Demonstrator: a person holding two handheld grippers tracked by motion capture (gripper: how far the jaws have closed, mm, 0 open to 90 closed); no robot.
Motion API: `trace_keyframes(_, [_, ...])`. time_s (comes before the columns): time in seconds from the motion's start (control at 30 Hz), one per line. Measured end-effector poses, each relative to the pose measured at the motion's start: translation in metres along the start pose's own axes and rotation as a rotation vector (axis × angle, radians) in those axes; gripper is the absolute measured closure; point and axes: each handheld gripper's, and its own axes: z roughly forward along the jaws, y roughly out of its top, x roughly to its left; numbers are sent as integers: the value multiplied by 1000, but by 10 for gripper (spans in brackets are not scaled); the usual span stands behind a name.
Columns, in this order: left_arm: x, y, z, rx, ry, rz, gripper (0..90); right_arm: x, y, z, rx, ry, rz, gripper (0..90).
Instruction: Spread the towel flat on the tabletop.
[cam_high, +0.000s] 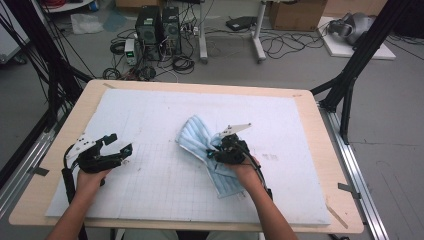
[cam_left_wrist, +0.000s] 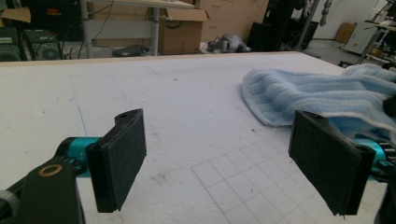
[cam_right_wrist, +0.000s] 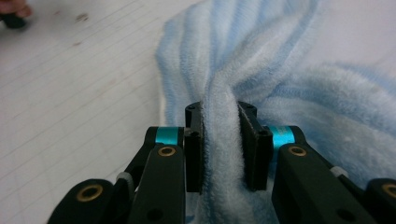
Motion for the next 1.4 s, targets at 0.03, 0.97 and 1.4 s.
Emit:
trace_keyframes(0.03, [0,0,0,0,1,0,194,7,-2,4,15,23,-14,738])
trace_keyframes(0.97, [-21,8,25,73,-96,-67,250,-23,-13,-13,63,-46,46,815])
trace_keyframes(1.4, [-52,25,74,154,-151,-41,244,16,-34,-22,70,76,-20,792])
